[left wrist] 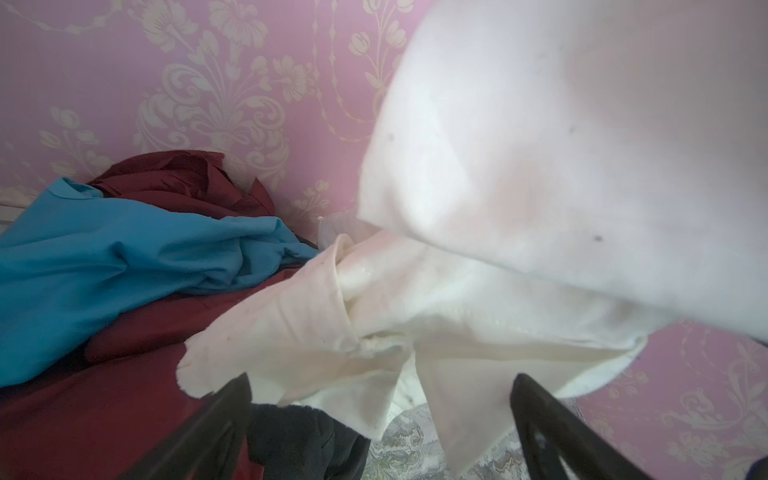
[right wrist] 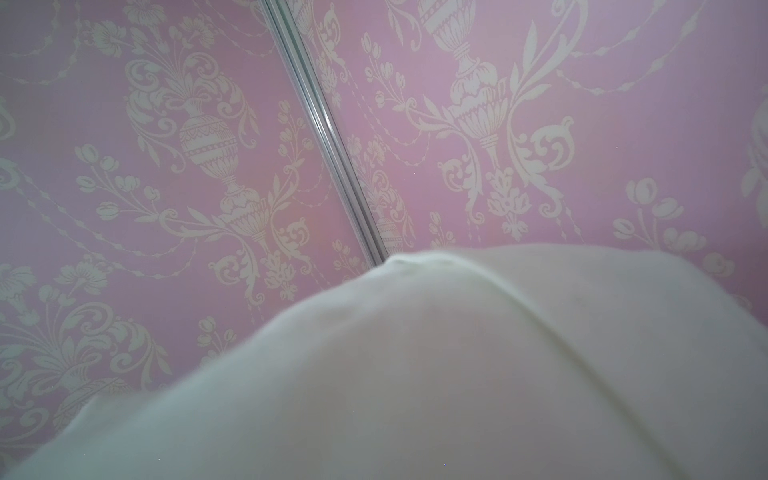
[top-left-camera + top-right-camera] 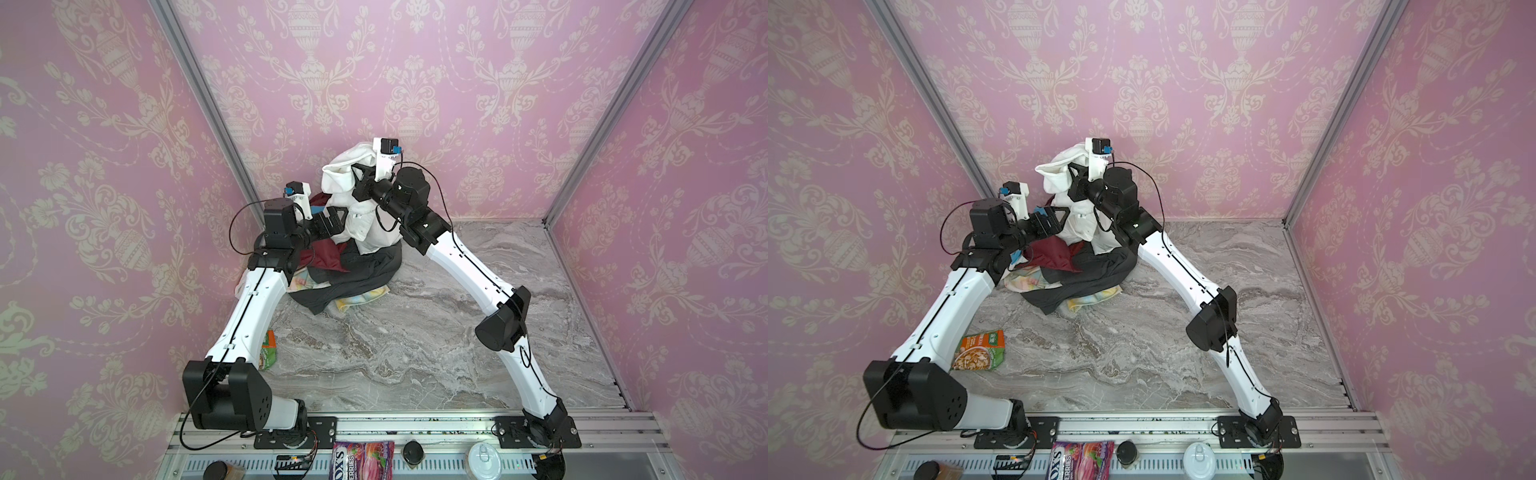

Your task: Pick out a specific cloth from the pile

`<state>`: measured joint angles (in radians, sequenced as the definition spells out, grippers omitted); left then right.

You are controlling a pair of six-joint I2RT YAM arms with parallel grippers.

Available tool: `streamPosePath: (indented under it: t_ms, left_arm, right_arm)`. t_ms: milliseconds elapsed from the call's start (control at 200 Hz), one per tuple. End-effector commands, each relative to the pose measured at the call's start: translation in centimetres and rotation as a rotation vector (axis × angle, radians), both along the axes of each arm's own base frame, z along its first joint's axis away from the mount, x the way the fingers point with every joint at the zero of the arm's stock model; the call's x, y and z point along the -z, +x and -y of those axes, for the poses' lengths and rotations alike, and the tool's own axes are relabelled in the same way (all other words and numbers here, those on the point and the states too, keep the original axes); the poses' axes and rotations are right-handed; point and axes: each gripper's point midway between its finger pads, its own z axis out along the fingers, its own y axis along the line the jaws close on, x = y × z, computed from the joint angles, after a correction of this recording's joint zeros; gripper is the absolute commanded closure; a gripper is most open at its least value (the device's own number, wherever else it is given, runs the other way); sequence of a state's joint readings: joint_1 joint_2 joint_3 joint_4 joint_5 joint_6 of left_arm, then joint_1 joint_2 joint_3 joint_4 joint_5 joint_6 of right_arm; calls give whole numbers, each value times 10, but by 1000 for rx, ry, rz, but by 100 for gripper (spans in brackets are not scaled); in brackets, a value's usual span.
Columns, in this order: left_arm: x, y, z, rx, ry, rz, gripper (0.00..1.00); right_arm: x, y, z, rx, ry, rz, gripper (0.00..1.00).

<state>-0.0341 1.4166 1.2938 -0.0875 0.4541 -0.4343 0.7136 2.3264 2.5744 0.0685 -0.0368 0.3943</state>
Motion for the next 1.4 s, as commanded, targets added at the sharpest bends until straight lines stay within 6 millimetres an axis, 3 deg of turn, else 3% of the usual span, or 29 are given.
streamPosePath:
  t_ms: [0,195,410,605,721,751,861,971,1236,1391]
  left_arm:
    - [-17,-8,30,137,28,154,1]
    - [-10,-2,45,189,88,246,0]
    - [-4,28,30,47,251,345,0]
    - [-4,49,58,76,332,441,1]
    - [-14,65,79,120,299,486,2]
    - [-17,67,85,137,289,495,9]
    - [-37,68,110,191,254,548,60]
    - [-64,63,113,193,179,599,100]
    - [-127,48,103,145,77,640,100]
    - [-165,33,103,160,7,668,100]
  right_arm:
    - [-72,-31,31,7,102,110,100]
    - [-83,-40,42,13,99,114,100]
    - [-91,-53,53,-12,114,100,100]
    - [-101,-66,61,-50,158,91,100]
    - [-98,-71,62,-78,159,70,100]
    - [-94,-71,62,-81,153,59,100]
    - [-73,-66,70,-52,114,24,100]
    - [-49,-56,89,-6,107,-22,100]
    - [20,-39,136,109,42,-128,100]
    - [55,-37,146,120,-47,-147,100]
